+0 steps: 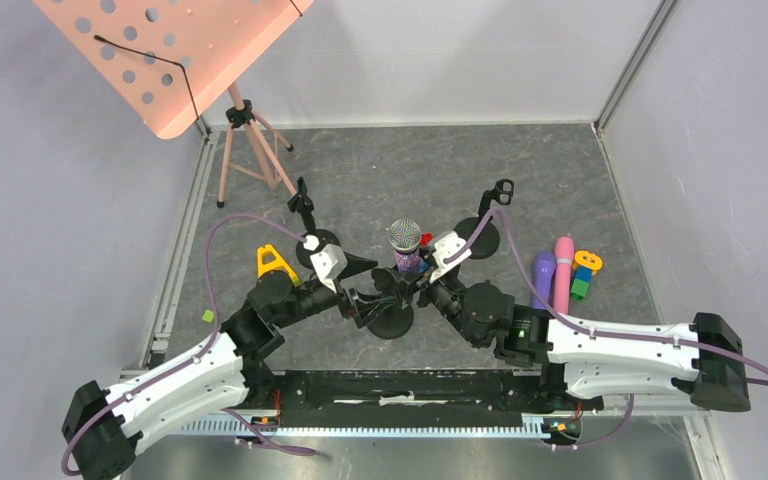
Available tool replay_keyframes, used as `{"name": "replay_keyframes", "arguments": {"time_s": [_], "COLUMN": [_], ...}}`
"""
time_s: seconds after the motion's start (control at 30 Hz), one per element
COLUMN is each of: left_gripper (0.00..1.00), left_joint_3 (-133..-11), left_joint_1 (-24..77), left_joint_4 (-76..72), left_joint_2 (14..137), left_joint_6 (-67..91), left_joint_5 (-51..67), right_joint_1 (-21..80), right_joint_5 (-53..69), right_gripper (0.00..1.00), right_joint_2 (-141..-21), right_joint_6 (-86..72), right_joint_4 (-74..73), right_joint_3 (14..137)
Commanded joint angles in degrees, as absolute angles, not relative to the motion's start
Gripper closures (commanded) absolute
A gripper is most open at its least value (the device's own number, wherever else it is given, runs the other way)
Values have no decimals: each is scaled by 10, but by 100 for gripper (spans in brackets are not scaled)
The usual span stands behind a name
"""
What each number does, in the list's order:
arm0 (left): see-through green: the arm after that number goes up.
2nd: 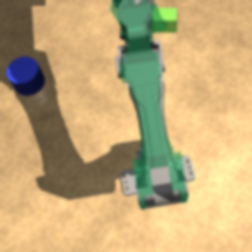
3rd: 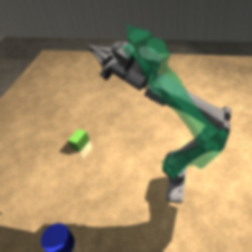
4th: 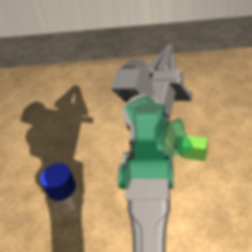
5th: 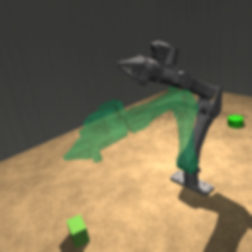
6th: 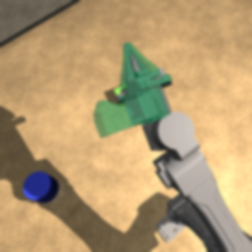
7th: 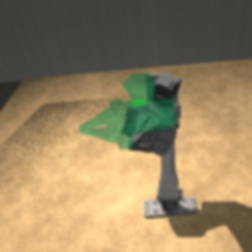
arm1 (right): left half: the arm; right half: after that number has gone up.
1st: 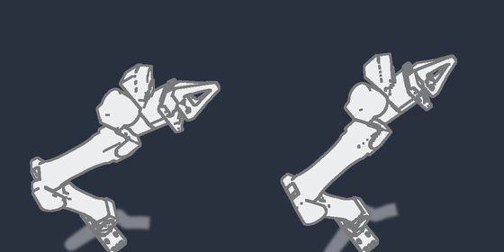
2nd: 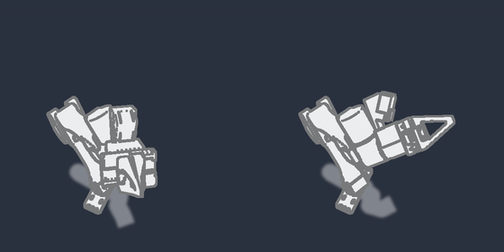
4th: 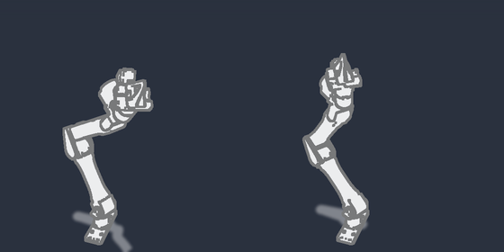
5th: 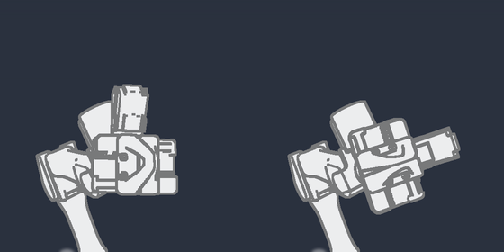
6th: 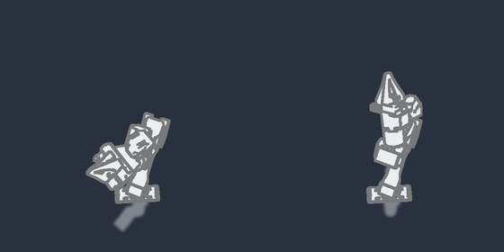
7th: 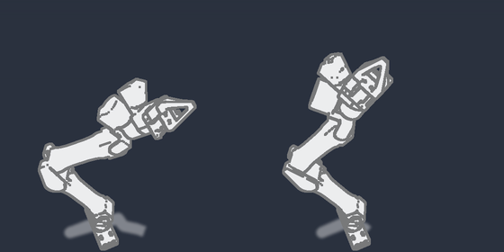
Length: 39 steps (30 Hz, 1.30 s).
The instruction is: Remove the microphone from the stand
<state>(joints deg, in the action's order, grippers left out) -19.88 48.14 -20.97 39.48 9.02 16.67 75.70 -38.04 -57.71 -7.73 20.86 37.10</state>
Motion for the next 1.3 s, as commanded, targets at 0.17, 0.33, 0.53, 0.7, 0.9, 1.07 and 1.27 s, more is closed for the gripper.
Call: {"name": "replay_keyframes", "arguments": {"time_s": [0.17, 0.33, 0.53, 0.7, 0.9, 1.07, 1.27], "left_gripper": [9, 11, 19, 13, 11, 12, 12], "left_joint_3": [-230, -239, -230, -226, -236, -247, -251], "left_joint_1": [482, 481, 482, 482, 482, 482, 482], "left_joint_4": [-214, -198, -201, -200, -185, -166, -153], "left_joint_2": [397, 402, 401, 393, 398, 394, 385], "left_joint_6": [63, 52, 57, 60, 57, 47, 39], "left_joint_5": [167, 163, 152, 160, 152, 150, 148], "right_joint_1": [758, 758, 759, 758, 758, 758, 758], "right_joint_5": [-386, -387, -407, -407, -413, -405, -386], "right_gripper": [27, 29, 29, 28, 27, 27, 24], "right_joint_2": [-596, -599, -596, -594, -588, -581, -581], "right_joint_6": [-79, -83, -85, -92, -94, -97, -96], "right_joint_4": [183, 179, 177, 181, 174, 178, 177], "right_joint_3": [410, 413, 408, 402, 405, 394, 401]}}
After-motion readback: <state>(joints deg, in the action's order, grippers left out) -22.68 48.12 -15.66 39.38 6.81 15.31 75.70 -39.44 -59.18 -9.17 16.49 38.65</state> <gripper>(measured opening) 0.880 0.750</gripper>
